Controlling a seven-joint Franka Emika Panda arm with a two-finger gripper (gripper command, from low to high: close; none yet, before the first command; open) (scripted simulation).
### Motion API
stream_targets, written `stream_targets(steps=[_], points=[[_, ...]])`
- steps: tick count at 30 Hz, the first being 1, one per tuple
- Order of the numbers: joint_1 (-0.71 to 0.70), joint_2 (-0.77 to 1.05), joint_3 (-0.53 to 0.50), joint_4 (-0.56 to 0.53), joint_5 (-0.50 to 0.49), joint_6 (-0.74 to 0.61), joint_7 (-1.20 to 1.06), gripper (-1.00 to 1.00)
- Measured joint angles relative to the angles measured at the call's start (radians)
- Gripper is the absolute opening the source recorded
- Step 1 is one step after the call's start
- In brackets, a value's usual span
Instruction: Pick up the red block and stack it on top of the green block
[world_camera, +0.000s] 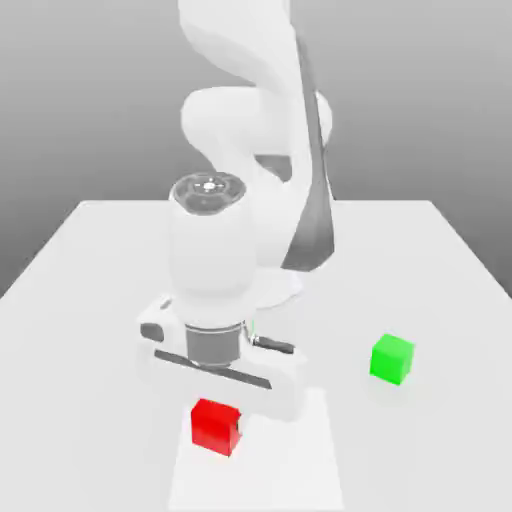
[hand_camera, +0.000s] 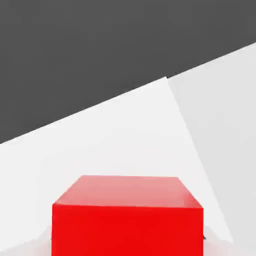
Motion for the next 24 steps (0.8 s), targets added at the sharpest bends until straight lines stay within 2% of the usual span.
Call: stream_targets(steps=[6,13,20,24], points=[[0.193,-0.146,0.080,-0.077,0.123,-0.054,-0.075,-1.00],[0.346,-0.285,0.181,-0.178,0.203,-0.086,-0.117,-1.00],[0.495,-0.380,0.292,-0.290,0.230,-0.081,-0.128,-1.00],[0.483,-0.361,0.331,-0.306,0.181,-0.055,-0.094,-1.00]])
